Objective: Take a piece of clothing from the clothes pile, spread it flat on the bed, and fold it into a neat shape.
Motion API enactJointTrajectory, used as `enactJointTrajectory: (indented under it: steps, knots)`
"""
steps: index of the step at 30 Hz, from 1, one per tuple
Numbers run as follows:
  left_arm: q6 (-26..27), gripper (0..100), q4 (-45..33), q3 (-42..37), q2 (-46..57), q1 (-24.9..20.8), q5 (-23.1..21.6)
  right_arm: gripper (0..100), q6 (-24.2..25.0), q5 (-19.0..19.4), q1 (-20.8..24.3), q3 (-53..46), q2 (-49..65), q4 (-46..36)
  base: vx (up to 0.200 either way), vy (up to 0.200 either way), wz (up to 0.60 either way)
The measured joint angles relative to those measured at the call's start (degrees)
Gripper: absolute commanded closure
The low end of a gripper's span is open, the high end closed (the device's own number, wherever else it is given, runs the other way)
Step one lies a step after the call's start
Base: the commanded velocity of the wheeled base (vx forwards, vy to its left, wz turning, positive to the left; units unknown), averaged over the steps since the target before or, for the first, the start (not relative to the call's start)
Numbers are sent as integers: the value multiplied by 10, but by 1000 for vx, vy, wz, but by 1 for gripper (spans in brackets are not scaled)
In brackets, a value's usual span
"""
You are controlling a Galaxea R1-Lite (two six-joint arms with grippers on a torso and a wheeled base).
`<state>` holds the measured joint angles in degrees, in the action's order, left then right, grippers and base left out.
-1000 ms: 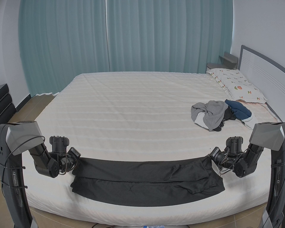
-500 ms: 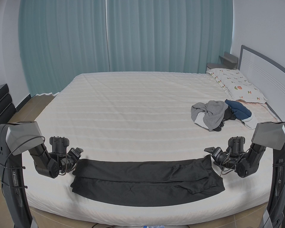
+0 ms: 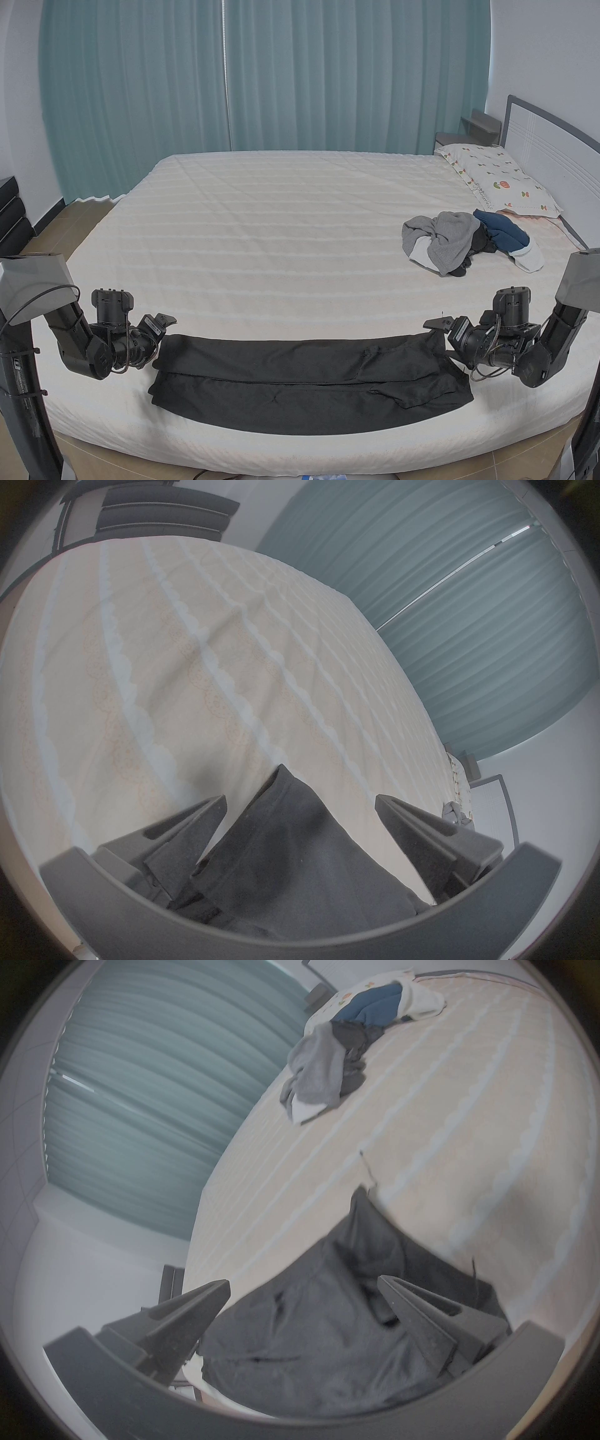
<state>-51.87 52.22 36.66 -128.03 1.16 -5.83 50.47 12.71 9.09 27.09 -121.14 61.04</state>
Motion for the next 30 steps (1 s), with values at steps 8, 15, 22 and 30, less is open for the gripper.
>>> enactJointTrajectory:
  steps: [8,15,22,30]
  knots:
    - [0,0,5,-11,13,2,-4,0,58,-23,76,-71,26,10,-50,0,0]
    - [0,0,5,-12,13,2,-5,0,76,-63,120,-87,4,24,0,0,0]
    - [0,0,6,-11,12,1,-5,0,91,-74,127,-86,-31,58,0,0,0]
    - [0,0,6,-10,10,2,-5,100,100,-107,128,-82,-63,94,0,0,0]
